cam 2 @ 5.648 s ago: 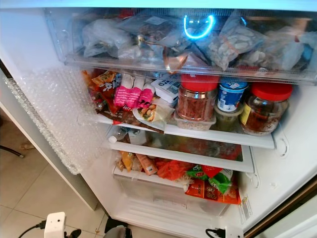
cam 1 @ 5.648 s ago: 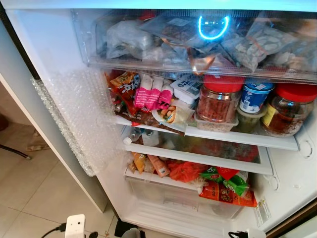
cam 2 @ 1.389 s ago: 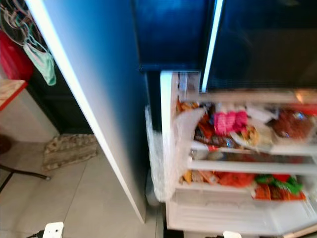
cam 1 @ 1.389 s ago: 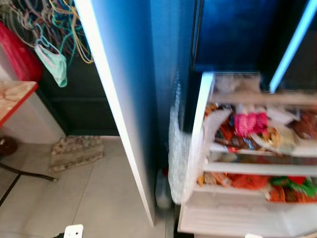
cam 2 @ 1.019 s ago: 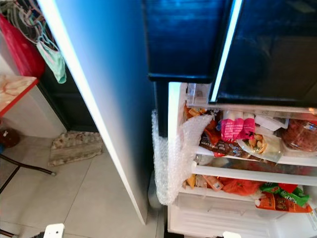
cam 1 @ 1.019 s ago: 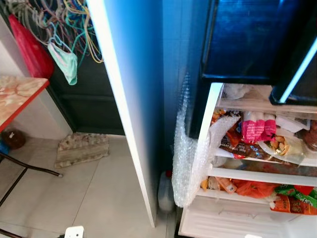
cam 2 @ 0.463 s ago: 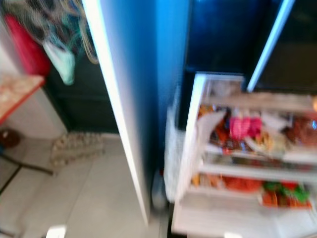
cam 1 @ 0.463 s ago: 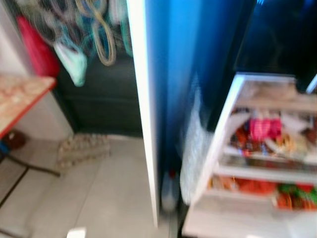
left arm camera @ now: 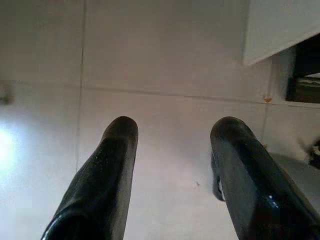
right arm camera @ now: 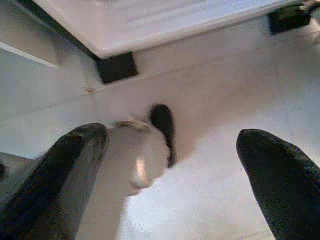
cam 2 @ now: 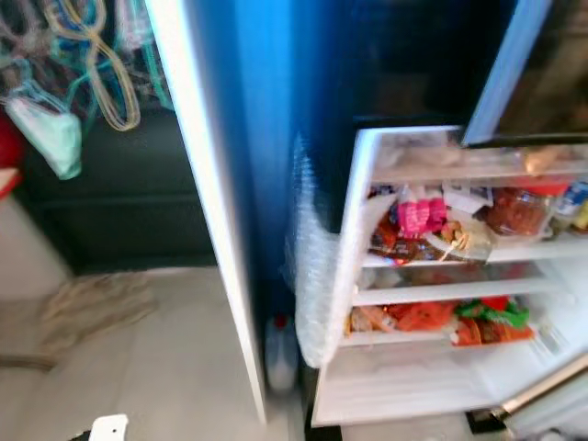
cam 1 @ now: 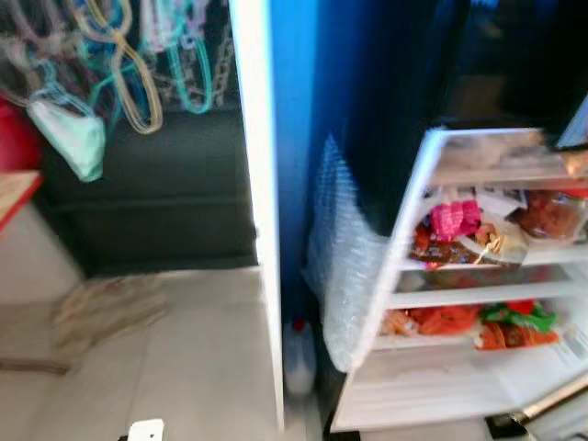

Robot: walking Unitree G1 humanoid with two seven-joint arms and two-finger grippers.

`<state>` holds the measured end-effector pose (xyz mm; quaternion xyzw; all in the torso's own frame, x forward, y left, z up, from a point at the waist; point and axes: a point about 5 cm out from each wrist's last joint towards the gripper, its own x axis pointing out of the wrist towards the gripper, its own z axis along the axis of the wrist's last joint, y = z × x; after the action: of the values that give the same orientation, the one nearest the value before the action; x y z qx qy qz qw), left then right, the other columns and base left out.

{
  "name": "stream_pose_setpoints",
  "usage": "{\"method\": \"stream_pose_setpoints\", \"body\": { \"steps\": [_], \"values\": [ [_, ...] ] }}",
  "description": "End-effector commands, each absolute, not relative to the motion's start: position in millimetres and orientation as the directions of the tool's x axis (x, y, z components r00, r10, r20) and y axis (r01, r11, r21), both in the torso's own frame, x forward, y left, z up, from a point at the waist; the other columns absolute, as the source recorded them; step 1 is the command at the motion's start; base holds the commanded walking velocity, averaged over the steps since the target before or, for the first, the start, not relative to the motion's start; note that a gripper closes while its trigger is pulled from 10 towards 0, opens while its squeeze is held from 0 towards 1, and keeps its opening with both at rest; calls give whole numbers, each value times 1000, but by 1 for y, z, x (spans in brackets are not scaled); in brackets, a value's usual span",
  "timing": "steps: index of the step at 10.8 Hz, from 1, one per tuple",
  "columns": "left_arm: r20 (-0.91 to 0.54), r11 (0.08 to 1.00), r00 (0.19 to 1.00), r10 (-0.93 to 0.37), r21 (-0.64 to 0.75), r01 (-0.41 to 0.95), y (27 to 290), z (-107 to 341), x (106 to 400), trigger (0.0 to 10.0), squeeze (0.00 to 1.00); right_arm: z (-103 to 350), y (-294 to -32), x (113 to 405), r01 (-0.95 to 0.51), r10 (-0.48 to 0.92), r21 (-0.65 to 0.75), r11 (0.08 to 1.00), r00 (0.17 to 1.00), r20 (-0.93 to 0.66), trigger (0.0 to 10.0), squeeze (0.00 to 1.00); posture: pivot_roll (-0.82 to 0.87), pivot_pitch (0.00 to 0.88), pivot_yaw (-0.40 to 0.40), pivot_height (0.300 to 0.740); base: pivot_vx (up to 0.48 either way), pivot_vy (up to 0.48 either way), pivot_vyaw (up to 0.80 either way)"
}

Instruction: Restocking fridge

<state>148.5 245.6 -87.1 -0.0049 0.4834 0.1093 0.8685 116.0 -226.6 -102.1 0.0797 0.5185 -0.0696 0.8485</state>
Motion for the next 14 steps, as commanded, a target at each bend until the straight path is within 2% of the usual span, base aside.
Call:
{"method": "stream_pose_setpoints", "body": {
  "steps": [1, 2, 6, 12, 14],
  "values": [
    [-846, 976, 500, 185, 97, -197, 243, -89, 147, 10000, 0, -101, -228, 117, 198, -36, 62, 978, 456, -889, 10000, 0, 17, 0, 13, 740, 0, 281, -775],
    [-844, 973, 501, 193, 99, -207, 244, -88, 147, 10000, 0, -101, -228, 118, 196, -34, 63, 979, 458, -888, 10000, 0, 21, 0, 10, 740, 0, 277, -775],
    [-844, 971, 500, 195, 95, -218, 244, -88, 149, 10000, 0, -100, -229, 121, 190, -35, 63, 980, 475, -879, 10000, 0, 25, 0, 4, 740, 0, 279, 0],
    [-842, 971, 504, 192, 90, -220, 245, -87, 150, 10000, 0, -100, -229, 121, 194, -42, 58, 979, 474, -880, 10000, 0, 17, 0, 2, 740, 0, 0, 0],
    [-841, 970, 508, 186, 76, -230, 243, -87, 151, 10000, 0, -99, -231, 122, 197, -45, 58, 979, 479, -877, 10000, 0, 21, 0, -4, 740, -261, 0, 0]
  ]
}}
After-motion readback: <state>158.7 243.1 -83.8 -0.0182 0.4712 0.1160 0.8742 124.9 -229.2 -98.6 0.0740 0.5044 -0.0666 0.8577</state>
